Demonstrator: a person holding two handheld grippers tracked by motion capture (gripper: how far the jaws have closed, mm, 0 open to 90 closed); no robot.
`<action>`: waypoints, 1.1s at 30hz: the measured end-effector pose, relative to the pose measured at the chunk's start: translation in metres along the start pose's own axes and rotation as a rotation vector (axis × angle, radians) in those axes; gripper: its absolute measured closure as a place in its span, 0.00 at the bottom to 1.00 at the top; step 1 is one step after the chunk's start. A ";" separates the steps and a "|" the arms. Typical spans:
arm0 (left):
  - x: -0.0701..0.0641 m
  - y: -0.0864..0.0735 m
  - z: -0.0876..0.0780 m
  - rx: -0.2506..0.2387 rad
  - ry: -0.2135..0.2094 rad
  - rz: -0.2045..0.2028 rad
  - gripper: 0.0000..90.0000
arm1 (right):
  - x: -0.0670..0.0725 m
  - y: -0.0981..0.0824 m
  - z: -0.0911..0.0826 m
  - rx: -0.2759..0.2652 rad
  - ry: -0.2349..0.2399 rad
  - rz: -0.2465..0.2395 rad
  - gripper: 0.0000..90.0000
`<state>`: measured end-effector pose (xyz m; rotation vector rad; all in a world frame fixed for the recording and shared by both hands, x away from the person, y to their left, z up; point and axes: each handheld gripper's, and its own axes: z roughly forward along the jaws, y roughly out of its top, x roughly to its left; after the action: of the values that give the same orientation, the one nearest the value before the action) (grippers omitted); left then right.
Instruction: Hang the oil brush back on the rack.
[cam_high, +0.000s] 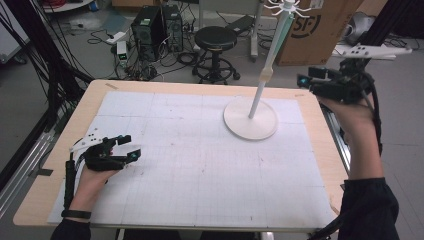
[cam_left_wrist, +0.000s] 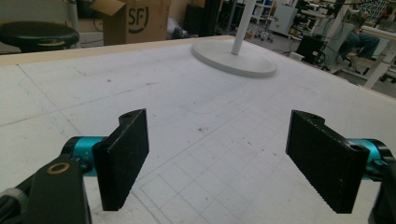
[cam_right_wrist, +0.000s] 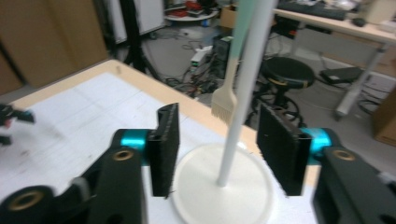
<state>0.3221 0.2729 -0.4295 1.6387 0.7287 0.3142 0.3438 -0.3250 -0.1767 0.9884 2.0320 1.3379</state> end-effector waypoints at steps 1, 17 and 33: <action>0.000 0.000 0.000 -0.003 0.002 -0.003 0.24 | 0.002 -0.007 0.001 -0.005 0.011 0.001 0.47; 0.001 -0.001 0.000 0.009 0.022 -0.003 0.24 | 0.021 -0.130 0.031 -0.010 0.188 0.022 0.24; 0.000 -0.002 0.000 0.041 0.035 0.013 0.23 | 0.040 -0.206 0.059 0.033 0.196 0.061 0.19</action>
<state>0.3213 0.2733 -0.4311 1.6807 0.7562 0.3400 0.3030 -0.3120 -0.3909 0.9740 2.1898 1.4897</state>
